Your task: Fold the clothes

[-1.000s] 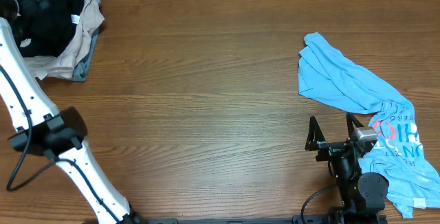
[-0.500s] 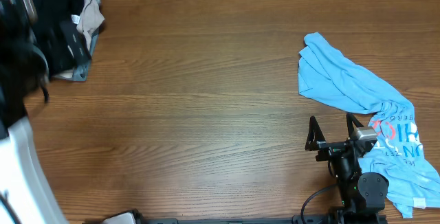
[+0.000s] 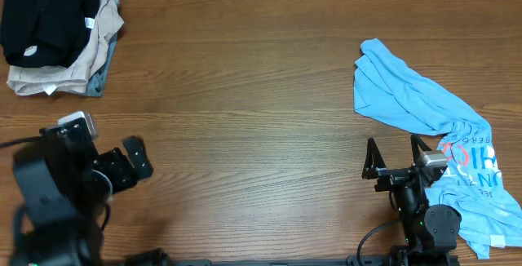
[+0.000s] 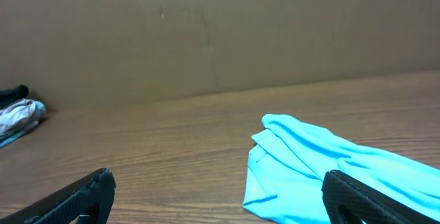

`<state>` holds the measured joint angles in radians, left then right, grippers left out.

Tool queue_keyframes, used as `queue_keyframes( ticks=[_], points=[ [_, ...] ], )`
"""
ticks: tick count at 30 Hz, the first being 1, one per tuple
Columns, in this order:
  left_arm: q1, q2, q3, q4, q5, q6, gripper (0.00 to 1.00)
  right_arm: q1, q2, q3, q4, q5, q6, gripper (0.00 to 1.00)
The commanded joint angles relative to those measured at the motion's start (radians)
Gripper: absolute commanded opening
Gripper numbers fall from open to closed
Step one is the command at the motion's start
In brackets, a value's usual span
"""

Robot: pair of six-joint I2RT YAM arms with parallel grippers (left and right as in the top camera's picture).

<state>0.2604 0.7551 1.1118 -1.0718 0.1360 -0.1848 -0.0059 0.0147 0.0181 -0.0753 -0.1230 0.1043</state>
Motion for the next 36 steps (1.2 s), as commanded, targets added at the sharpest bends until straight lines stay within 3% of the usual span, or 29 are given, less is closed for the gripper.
queue_keyframes(
  ticks=[1, 4, 8, 13, 21, 28, 36],
  points=[
    [-0.034, -0.133, -0.219, 0.261, 0.078, 0.029, 1.0, -0.001, -0.012, -0.01, 0.004, 0.01, 0.0, 1.0],
    [-0.093, -0.249, -0.43, 0.571, 0.101, 0.08, 1.0, -0.001, -0.012, -0.01, 0.005, 0.01, 0.0, 1.0],
    [-0.162, -0.391, -0.674, 0.871, 0.064, 0.08, 1.0, -0.001, -0.012, -0.01, 0.005, 0.01, 0.0, 1.0],
    [-0.188, -0.517, -0.87, 1.06, 0.01, 0.081, 1.0, -0.001, -0.012, -0.01, 0.005, 0.01, 0.0, 1.0],
    [-0.19, -0.689, -1.102, 1.164, -0.016, 0.073, 1.0, -0.001, -0.012, -0.01, 0.005, 0.01, 0.0, 1.0],
    [-0.193, -0.752, -1.107, 0.995, -0.07, 0.073, 1.0, -0.001, -0.012, -0.01, 0.005, 0.01, 0.0, 1.0],
    [-0.193, -0.751, -1.107, 0.998, -0.088, 0.073, 1.0, -0.001, -0.012, -0.01, 0.005, 0.01, 0.0, 1.0]
  ],
)
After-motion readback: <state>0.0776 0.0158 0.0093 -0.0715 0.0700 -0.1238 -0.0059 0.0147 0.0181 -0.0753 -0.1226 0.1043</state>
